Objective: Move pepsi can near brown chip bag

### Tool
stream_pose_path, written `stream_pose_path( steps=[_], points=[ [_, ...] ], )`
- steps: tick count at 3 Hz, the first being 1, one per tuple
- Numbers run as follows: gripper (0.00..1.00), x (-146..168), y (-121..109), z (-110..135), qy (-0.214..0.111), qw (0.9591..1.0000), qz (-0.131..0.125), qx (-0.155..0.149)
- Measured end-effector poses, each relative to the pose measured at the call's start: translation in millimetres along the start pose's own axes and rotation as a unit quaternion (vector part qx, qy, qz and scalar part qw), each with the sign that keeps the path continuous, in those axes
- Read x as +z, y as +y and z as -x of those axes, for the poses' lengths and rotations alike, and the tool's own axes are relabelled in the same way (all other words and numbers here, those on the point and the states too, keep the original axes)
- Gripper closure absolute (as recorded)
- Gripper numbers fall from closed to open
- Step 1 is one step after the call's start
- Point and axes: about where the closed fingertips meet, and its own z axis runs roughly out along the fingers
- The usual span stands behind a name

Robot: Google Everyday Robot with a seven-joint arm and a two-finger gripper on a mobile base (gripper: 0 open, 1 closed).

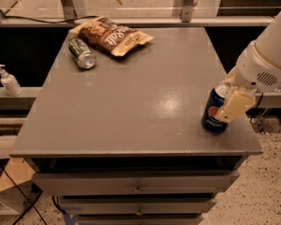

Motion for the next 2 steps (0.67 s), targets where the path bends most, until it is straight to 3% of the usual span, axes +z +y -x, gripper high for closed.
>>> stream_pose_path(
  steps=[1, 2],
  points=[
    [1.0, -46.6, -11.0, 26.5, -0.006, 0.9987, -0.047, -0.019],
    [1.0, -57.4, -16.0, 34.5, -0.015, 0.9978, -0.06, -0.024]
  ],
)
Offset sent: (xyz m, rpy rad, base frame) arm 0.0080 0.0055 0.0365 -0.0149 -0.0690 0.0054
